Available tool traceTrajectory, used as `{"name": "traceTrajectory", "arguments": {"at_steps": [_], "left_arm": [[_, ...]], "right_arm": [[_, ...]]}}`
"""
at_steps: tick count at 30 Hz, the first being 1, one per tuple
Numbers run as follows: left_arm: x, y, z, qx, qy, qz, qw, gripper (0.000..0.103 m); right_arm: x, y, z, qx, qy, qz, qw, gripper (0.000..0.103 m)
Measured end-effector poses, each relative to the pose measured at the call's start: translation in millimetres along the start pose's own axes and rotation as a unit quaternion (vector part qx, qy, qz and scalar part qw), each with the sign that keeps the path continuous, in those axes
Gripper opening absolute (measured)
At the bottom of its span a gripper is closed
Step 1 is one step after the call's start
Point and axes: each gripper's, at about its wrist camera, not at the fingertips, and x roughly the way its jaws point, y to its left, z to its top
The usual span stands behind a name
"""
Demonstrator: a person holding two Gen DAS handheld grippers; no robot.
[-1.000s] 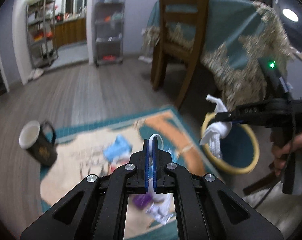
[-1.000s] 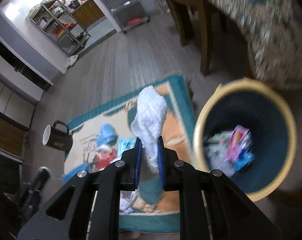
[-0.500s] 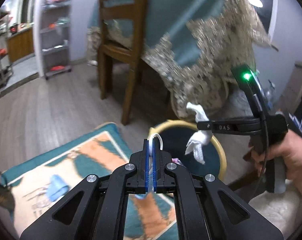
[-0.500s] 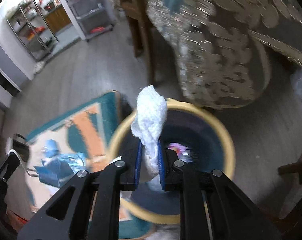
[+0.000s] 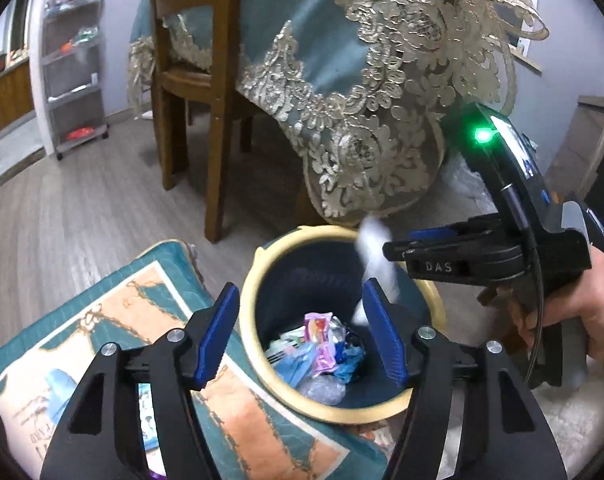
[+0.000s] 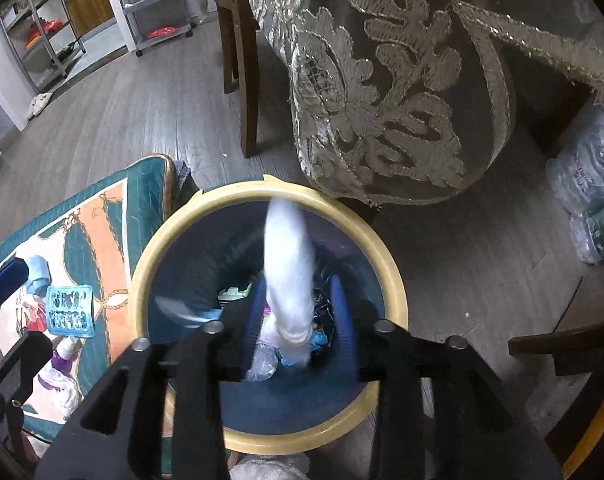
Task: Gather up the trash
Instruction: 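Open both grippers over the bin and return them to the cushion, then grasp the white tissue with the right gripper while the left grasps the purple spray bottle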
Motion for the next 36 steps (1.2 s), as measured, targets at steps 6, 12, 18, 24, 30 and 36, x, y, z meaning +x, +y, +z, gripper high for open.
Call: {"name": "traceTrajectory", "arguments": {"at_steps": [6, 12, 18, 24, 30, 36], "left_arm": [[-18.2, 16.0, -5.6, -0.014, -0.004, 0.018, 0.9997, 0.068], [-47.5, 42.4, -16.2, -0.044, -0.011, 0.052, 0.9976, 0.081], [-87.5, 82.6, -30.0, -0.094, -0.028, 0.097, 0.9904, 0.092], [-119.8, 120.4, -56.9, -0.147, -0.028, 0.143, 0.9784, 0.093], [-141.6, 153.2, -97.7, -0.190, -0.011, 0.204, 0.9603, 0.093], [-152.0, 182.2, -128.6, -0.211, 0.013, 0.238, 0.9479, 0.093]], "right_arm": [[-4.9, 14.3, 3.8, -0.016, -0.013, 0.005, 1.000, 0.057], [-16.2, 44.8, 1.6, -0.049, -0.034, 0.021, 0.998, 0.082], [-26.5, 78.3, -8.3, -0.062, -0.045, 0.051, 0.996, 0.091], [-33.1, 124.2, -28.6, -0.095, -0.045, 0.073, 0.992, 0.091], [-24.6, 184.0, -65.7, -0.138, -0.025, 0.113, 0.984, 0.091], [-0.2, 231.7, -101.8, -0.166, 0.013, 0.128, 0.978, 0.091]]}}
